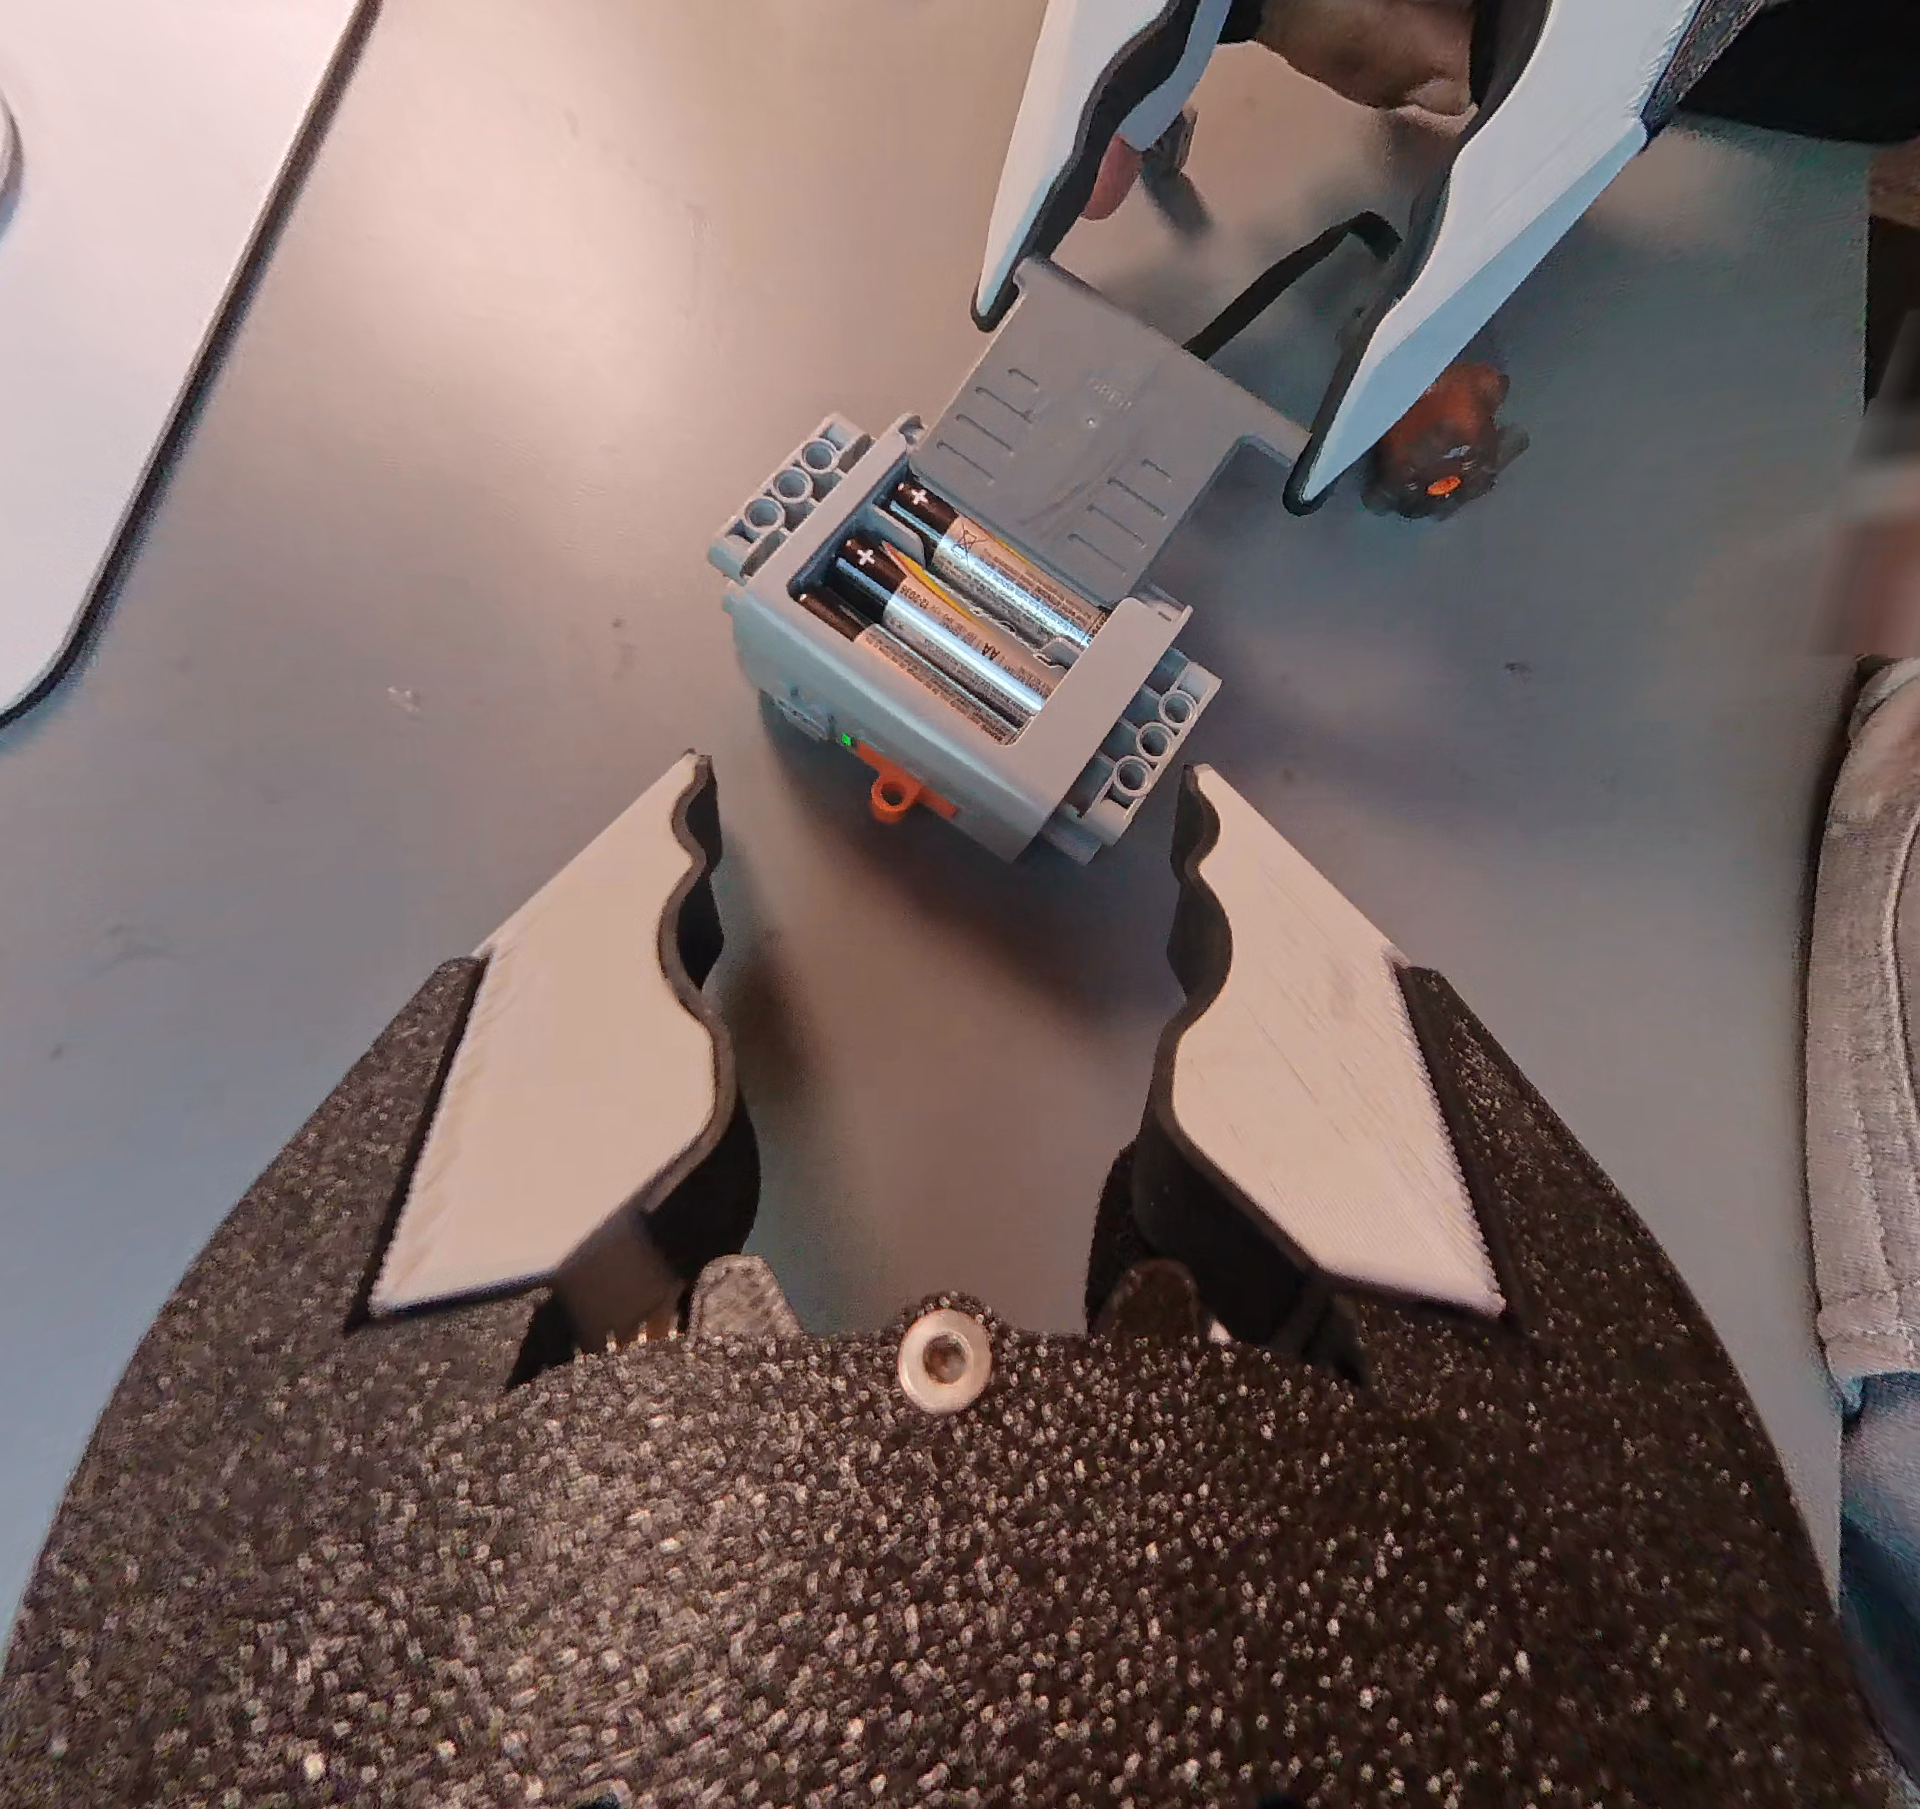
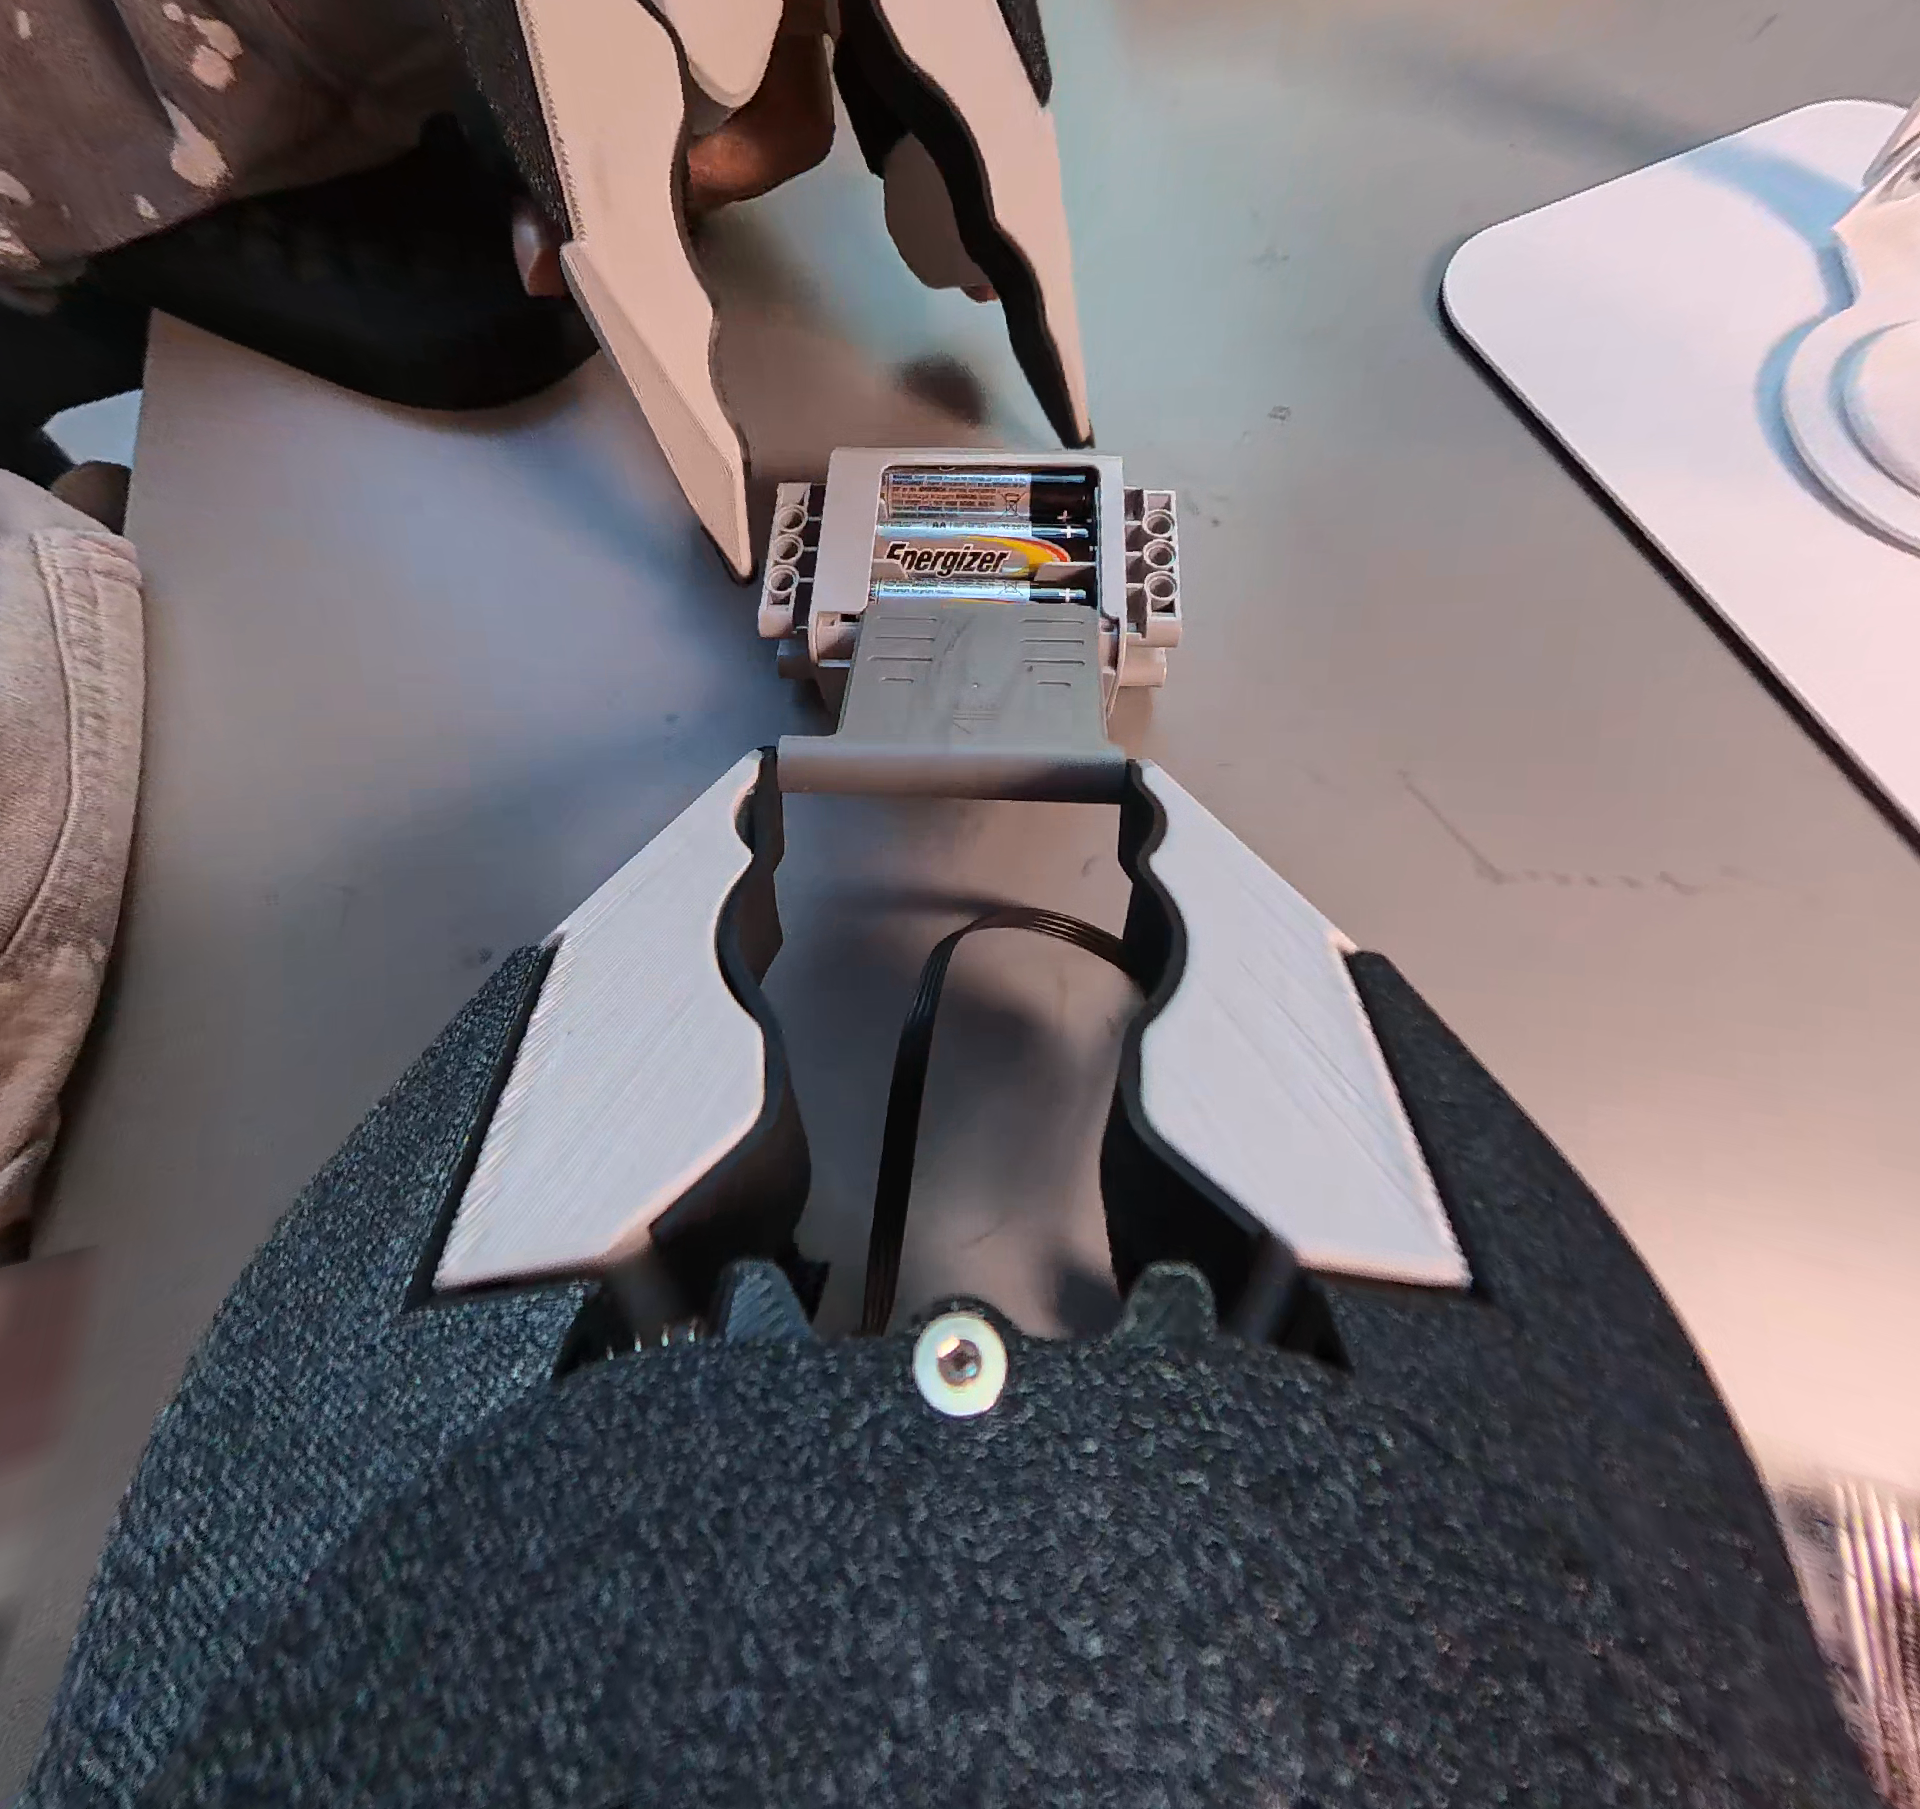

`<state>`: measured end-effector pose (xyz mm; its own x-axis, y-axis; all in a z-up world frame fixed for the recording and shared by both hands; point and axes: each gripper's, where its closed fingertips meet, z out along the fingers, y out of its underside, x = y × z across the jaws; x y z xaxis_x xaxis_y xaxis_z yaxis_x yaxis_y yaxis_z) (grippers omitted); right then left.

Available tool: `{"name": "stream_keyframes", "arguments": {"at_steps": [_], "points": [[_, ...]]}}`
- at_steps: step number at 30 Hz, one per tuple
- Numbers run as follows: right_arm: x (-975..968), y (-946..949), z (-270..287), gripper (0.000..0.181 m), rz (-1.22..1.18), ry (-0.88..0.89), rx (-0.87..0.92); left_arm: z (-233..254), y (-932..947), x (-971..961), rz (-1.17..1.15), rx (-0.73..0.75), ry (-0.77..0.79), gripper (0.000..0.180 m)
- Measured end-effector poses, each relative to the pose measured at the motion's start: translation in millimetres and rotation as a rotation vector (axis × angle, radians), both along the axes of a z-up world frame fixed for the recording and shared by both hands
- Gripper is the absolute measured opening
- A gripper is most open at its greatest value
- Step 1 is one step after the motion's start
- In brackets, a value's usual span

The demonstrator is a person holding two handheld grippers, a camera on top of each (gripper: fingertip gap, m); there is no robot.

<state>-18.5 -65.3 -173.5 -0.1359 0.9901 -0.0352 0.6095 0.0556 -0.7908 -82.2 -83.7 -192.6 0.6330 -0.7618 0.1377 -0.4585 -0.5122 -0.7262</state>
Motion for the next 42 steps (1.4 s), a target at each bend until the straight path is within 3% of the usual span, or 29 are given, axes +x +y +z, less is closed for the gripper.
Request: {"name": "stream_keyframes", "arguments": {"at_steps": [8, 42], "points": [[1, 0, -8, 0.064, -0.025, -0.045, -0.002, -2, -7, 7, -0.049, 0.022, 0.029, 0.056], [-4, 1, -17, 0.064, 0.02, -0.304, 0.037, -5, -7, 8, -0.058, 0.037, 0.056, 0.053]]}}
